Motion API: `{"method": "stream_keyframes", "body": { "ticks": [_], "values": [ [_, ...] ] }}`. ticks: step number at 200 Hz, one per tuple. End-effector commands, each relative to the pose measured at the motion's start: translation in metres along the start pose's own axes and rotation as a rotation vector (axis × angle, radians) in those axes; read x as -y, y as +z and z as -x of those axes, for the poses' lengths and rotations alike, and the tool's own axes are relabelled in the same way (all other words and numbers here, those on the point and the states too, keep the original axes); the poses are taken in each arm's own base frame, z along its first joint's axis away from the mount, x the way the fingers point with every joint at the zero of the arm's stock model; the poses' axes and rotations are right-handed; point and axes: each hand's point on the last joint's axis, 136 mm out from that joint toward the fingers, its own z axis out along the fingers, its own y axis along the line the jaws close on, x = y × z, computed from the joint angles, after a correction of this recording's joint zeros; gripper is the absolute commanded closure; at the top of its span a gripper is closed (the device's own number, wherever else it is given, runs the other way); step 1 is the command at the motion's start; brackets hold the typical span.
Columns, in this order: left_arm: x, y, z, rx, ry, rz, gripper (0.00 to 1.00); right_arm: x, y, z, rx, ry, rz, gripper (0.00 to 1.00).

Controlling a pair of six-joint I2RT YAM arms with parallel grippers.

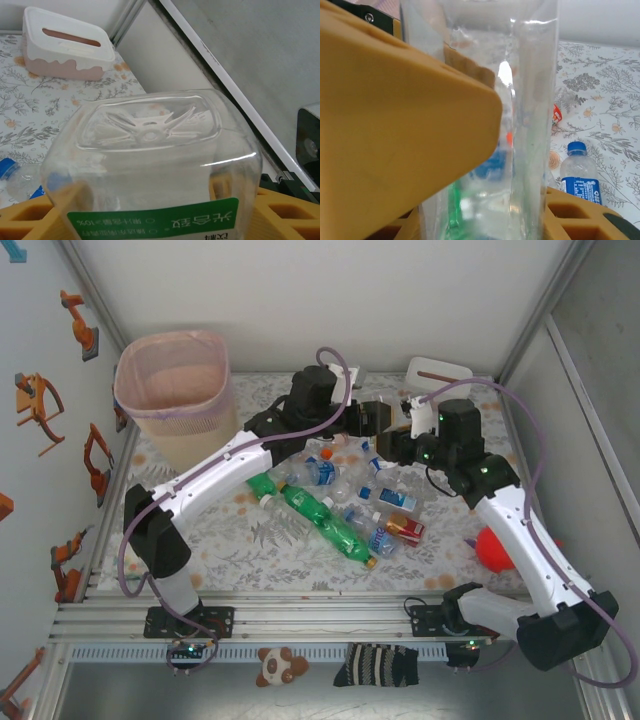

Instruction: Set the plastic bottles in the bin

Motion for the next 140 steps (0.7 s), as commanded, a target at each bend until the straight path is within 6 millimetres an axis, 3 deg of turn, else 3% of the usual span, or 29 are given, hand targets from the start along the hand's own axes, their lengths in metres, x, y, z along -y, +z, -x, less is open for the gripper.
{"method": "stream_keyframes", "body": {
  "ticks": [1, 25, 61, 86, 114, 140],
  "values": [
    [0.011, -0.006, 0.012, 0.045, 0.007, -0.031, 0.34, -0.01, -0.011, 0.018, 0.061, -0.03, 0.011, 0.62],
    [0.007, -0.01, 0.015, 0.057, 0.011, -0.018, 0.38, -0.01, -0.014, 0.02, 0.067, -0.03, 0.006, 0.55],
    [-0.001, -0.017, 0.021, 0.069, 0.01, 0.001, 0.41, -0.012, -0.023, 0.019, 0.066, -0.037, -0.003, 0.36],
    [-0.013, -0.027, 0.03, 0.081, 0.018, 0.034, 0.41, -0.015, -0.031, 0.018, 0.066, -0.046, -0.007, 0.3],
    [-0.031, -0.049, 0.045, 0.106, 0.045, 0.101, 0.42, -0.013, -0.041, 0.016, 0.074, -0.058, -0.035, 0.3],
    [-0.051, -0.083, 0.066, 0.143, 0.09, 0.197, 0.42, -0.011, -0.048, 0.017, 0.085, -0.069, -0.061, 0.29]
  ]
}}
